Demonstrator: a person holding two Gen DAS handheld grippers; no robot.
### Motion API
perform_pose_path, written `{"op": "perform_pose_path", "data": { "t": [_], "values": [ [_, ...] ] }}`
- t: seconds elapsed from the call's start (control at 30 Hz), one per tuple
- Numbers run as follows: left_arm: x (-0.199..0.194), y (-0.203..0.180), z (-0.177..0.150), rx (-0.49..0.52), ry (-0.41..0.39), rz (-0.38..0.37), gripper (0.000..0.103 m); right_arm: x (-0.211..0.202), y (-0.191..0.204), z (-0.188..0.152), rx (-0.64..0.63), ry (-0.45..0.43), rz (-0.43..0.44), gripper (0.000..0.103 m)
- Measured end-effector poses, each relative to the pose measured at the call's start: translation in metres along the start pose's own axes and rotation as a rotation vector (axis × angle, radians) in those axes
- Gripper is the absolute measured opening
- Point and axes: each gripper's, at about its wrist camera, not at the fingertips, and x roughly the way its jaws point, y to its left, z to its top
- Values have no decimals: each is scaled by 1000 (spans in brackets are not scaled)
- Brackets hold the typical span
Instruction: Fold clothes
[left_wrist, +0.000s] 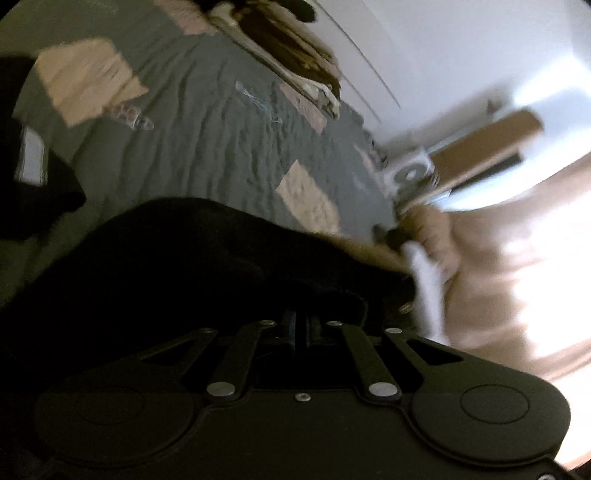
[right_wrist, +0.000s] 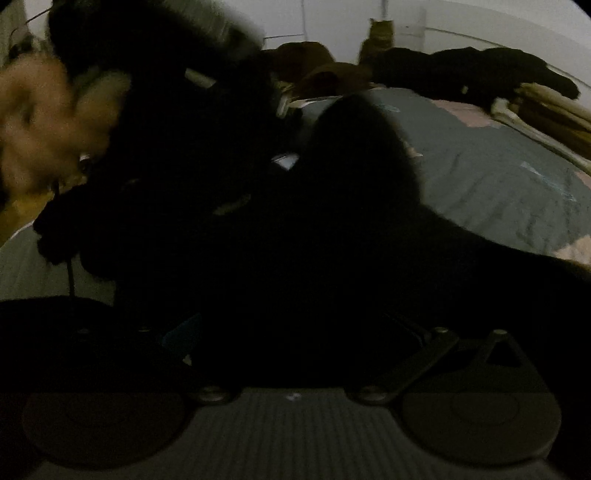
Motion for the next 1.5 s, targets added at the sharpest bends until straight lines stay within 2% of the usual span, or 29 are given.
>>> {"op": "perform_pose_path", "data": {
  "t": [0.13,0.43,0.53,0.6,0.67,0.7,0.77,0.87,0.97,1.0,1.07,1.1,1.13,1.2,1.4,1.5],
  "values": [
    [-7,-2,3,-104,1,-58,4,16,8,-4,-55,21,-16,103],
    [-21,-3,0,-180,23,-71,4,31,-14,-10,31,-5,-37,101],
    [-31,-10,0,-195,3,-139,0,38,-14,-12,21,11,-41,101],
    [-40,-26,4,-141,-32,-153,0,44,-13,-14,3,25,-47,101],
    [-41,-32,8,-80,-38,-103,0,48,-12,-16,1,32,-44,101],
    [-38,-31,8,-55,-20,-66,0,47,-12,-16,10,30,-38,101],
    [-31,-33,6,51,35,41,0,45,-12,-17,18,26,-30,101],
    [-20,-37,-4,217,73,199,2,42,-13,-16,25,28,-21,101],
    [-12,-40,-16,387,85,300,3,38,-17,-15,41,23,-8,101],
    [-10,-41,-19,437,86,313,3,37,-17,-16,46,21,-4,101],
    [-5,-42,-24,512,85,284,8,34,-16,-16,55,16,4,101],
    [-2,-43,-26,547,86,274,22,33,-15,-16,59,13,7,101],
    [3,-45,-26,576,89,273,41,33,-15,-16,63,11,10,101],
    [12,-49,-25,636,94,271,52,33,-14,-17,65,6,11,101],
    [32,-57,-23,783,153,259,50,34,-14,-18,60,-8,13,102],
    [40,-48,-19,769,187,251,46,35,-14,-18,57,-15,17,102]
  ]
}}
